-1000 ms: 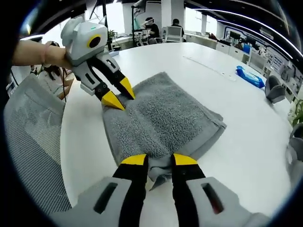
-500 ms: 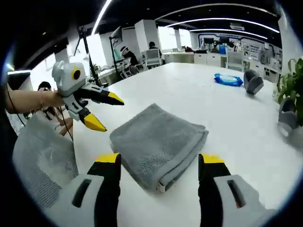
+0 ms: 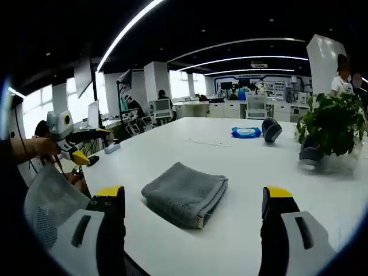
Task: Fold the towel on the table until its edges align and the towel forms a compact rectangular stack.
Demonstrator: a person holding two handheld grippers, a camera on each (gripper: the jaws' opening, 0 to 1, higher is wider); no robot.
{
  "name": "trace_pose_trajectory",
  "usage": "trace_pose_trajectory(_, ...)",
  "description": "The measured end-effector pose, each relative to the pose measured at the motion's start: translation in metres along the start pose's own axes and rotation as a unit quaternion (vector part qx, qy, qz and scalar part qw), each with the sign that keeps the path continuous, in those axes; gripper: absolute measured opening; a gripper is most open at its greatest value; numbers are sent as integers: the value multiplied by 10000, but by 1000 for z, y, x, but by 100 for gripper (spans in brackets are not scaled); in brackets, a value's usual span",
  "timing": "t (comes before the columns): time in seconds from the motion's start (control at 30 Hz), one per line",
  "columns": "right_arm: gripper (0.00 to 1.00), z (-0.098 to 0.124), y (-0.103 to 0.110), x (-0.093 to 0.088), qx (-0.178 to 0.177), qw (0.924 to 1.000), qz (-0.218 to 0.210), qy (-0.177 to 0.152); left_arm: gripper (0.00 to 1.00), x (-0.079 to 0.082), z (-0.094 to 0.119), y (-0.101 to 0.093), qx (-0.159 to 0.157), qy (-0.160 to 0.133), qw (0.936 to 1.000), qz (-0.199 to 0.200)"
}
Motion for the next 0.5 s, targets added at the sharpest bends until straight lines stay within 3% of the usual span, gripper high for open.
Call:
trace_pose_trajectory(0.23, 100, 12, 16, -18, -91, 9998, -164, 29, 99, -24, 13, -5, 444, 27, 9986, 301)
trace_pose_trajectory(0.3, 100, 13, 16, -23, -180, 9997, 128, 132, 99, -29, 14, -6, 492, 7, 9978, 438)
trace_pose_trajectory(0.33, 100, 13, 16, -24, -202, 9992, 313, 142, 99, -29, 13, -5, 451, 168, 9973, 549)
trace_pose_trajectory(0.37, 100, 13, 13, -22, -285, 9980, 561, 89, 99, -28, 12, 1, 549, 129, 9971, 516)
trace_pose_trajectory(0.43, 100, 12, 12, -18, -308, 9972, 673, 48, 99, -17, 9, 2, 483, -283, 9977, 377)
trace_pose_trajectory(0.5, 99, 13, 14, -16, -271, 9974, 672, -54, 99, -21, 11, 1, 495, -158, 9981, 339)
Point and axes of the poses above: the point that each gripper's makers call its tool centre point, and the gripper's own axes: z roughly backward along the fingers, y roughly to its left, x roughly out of its top, the point moved 2 cm from there along z, roughly backward along the fingers, and after that the axes turned 9 degrees about -z, right-handed, at the moved point
